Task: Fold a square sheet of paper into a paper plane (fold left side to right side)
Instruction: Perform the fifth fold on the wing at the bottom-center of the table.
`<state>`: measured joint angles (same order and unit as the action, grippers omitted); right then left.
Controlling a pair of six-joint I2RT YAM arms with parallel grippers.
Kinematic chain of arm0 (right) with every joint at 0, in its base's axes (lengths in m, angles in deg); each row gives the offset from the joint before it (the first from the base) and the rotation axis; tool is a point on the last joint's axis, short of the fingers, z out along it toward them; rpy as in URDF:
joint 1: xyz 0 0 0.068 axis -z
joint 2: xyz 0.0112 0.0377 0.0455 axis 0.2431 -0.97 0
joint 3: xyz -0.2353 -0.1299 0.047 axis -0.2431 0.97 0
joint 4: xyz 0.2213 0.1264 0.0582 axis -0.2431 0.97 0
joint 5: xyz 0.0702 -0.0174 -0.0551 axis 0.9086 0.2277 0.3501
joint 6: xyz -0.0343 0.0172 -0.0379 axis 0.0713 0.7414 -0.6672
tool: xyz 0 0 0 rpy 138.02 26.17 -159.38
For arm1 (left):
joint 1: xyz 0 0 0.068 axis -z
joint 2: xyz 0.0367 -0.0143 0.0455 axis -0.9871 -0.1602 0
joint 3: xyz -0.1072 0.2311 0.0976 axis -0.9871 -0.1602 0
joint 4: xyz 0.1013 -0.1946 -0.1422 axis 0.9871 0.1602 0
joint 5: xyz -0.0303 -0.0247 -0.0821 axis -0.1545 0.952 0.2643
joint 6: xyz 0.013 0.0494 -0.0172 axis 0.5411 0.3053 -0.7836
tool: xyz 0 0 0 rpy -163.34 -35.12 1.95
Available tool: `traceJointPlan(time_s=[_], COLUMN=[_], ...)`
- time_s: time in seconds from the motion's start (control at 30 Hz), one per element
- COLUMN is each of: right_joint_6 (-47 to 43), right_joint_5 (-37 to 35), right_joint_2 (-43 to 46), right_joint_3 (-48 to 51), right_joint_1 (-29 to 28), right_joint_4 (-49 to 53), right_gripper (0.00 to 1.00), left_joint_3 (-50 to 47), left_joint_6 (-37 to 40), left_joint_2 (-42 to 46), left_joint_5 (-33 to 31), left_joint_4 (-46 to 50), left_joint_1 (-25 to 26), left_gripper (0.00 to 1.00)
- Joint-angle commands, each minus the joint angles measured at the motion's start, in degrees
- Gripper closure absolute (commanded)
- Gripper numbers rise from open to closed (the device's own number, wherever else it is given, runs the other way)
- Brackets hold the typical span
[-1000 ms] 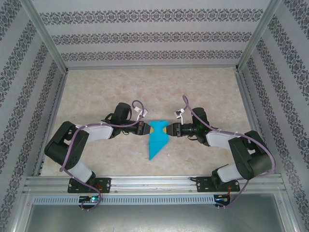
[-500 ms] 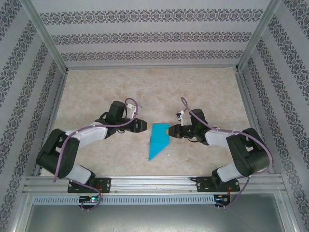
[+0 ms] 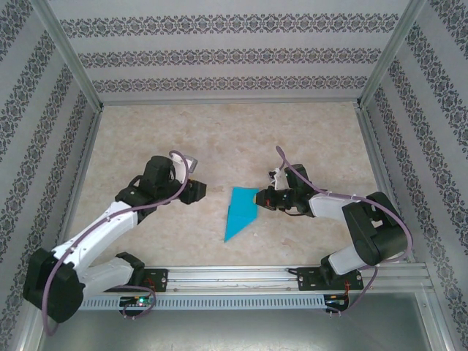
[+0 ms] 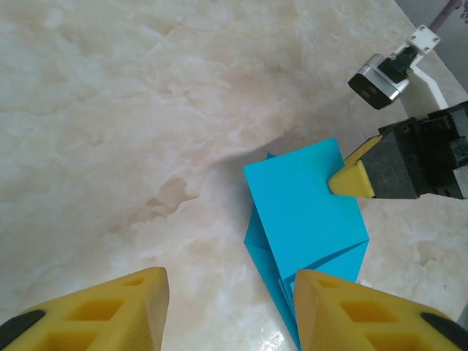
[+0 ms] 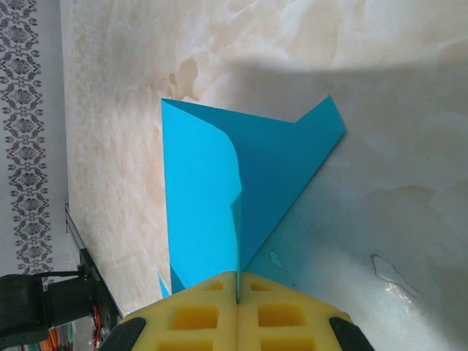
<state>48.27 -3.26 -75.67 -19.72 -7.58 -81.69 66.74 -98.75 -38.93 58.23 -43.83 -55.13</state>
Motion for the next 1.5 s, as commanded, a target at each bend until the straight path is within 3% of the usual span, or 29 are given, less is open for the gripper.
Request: traceJointPlan(time_s=[0.0, 0.43, 0.67, 0.83, 1.03, 1.47], right_joint_6=[2.17, 6.67, 7.28, 7.89, 8.06, 8.61], right_joint_5=[-1.24, -3.70, -4.23, -4.49, -4.58, -4.36], right_joint_2=[0.57, 2.60, 2.59, 2.24, 2.06, 1.78], right_joint_3=[-1.73, -4.16, -4.98, -5.33, -5.68, -5.86], right_joint_1=[-0.59, -0.37, -0.48, -0.50, -0.59, -0.50], right_joint_4=[1.71, 8.47, 10.20, 10.80, 11.07, 11.68], right_gripper=[1.00, 1.00, 1.00, 1.00, 1.00, 1.00], left_joint_3=[0.65, 0.60, 1.11, 5.62, 10.14, 18.34], left_joint_6=[3.00, -0.20, -3.16, -2.98, -2.91, -1.13], left_joint_2=[1.97, 0.62, -9.65, -18.84, -26.18, -38.31], left_joint_5=[-4.58, -14.28, -17.76, -23.76, -31.82, -40.84], left_joint_4=[4.85, 5.34, -0.35, -0.78, 1.27, 5.99], left_joint_1=[3.36, 22.03, 30.78, 36.51, 40.62, 43.73], left_gripper=[0.51, 0.51, 0.51, 0.51, 0.51, 0.50])
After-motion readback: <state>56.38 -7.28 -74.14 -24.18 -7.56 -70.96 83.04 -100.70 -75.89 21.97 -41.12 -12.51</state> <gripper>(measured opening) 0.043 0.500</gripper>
